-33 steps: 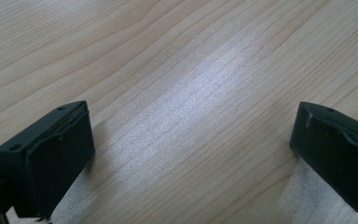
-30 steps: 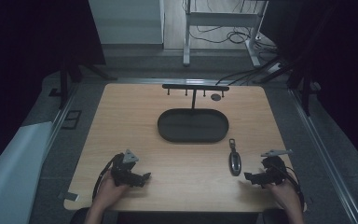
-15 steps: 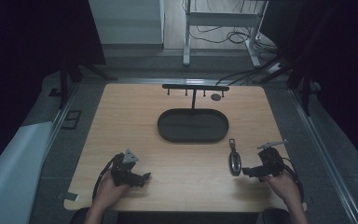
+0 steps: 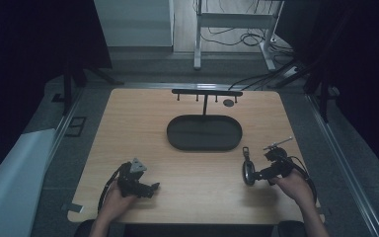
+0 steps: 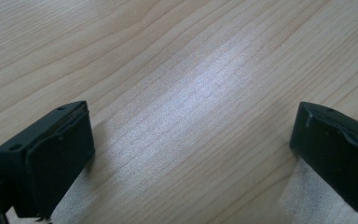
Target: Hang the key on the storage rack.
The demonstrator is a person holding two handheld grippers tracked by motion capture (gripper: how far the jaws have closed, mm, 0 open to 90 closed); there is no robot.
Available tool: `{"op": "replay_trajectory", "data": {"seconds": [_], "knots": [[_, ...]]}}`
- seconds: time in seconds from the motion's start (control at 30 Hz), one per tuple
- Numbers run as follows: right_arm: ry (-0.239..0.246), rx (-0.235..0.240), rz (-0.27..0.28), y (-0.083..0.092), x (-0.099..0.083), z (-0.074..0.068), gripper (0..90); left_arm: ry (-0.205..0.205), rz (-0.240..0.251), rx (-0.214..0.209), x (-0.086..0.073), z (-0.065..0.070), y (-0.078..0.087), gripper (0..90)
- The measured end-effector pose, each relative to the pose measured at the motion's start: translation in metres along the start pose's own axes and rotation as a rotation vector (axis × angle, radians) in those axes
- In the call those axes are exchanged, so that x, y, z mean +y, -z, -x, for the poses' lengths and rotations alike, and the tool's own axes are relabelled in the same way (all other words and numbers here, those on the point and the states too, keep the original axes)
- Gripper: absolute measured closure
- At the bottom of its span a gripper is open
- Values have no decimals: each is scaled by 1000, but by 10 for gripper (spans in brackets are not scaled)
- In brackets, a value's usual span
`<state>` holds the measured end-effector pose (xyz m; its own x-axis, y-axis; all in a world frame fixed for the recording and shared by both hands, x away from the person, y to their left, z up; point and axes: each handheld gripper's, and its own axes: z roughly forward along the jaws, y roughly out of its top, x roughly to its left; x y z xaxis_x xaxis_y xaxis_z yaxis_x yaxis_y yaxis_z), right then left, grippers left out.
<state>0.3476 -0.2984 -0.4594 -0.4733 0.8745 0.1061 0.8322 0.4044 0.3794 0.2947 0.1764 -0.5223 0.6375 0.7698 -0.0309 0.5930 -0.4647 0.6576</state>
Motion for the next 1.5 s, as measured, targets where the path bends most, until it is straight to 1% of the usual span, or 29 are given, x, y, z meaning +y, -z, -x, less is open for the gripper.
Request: {"op": "replay_trajectory", "data": {"seconds": [0.13, 0.23, 0.33, 0.37, 0.47, 0.6, 0.7, 0.77, 0.87, 0.93, 1.03, 1.13, 1.37, 1.5], "knots": [[0, 1, -32, -3, 11, -6, 0, 0, 0, 0, 0, 0, 0, 0], [0, -1, -70, -9, 18, -10, 0, 0, 0, 0, 0, 0, 0, 0], [2, -15, -96, -15, 25, -13, 16, 0, 0, 0, 0, 0, 0, 0], [6, -27, -109, -18, 27, -14, 18, 0, 0, 0, 0, 0, 0, 0], [19, -43, -137, -26, 32, -17, 19, 0, 0, 0, 0, 0, 0, 0], [19, -57, -175, -34, 38, -19, 53, 0, 1, 0, 0, 0, 0, 0], [15, -66, -193, -39, 42, -21, 121, 0, 1, 0, 0, 0, 0, 0], [26, -69, -211, -42, 44, -22, 146, 0, 1, 0, 0, 0, 0, 0], [32, -77, -238, -45, 46, -25, 224, 0, 1, 0, 0, 0, 0, 0], [33, -61, -249, -46, 46, -25, 282, 0, 1, 0, 0, 0, 0, 0], [54, -74, -261, -44, 47, -25, 366, 0, 1, 0, 0, 0, 0, 0], [72, -84, -283, -44, 48, -24, 402, 0, 1, 0, 0, 0, 0, 0], [102, -88, -324, -43, 49, -20, 465, 0, 0, 0, 0, 0, 0, 0], [122, -79, -330, -42, 49, -19, 475, -1, 0, 0, 0, 0, 0, 0]]}}
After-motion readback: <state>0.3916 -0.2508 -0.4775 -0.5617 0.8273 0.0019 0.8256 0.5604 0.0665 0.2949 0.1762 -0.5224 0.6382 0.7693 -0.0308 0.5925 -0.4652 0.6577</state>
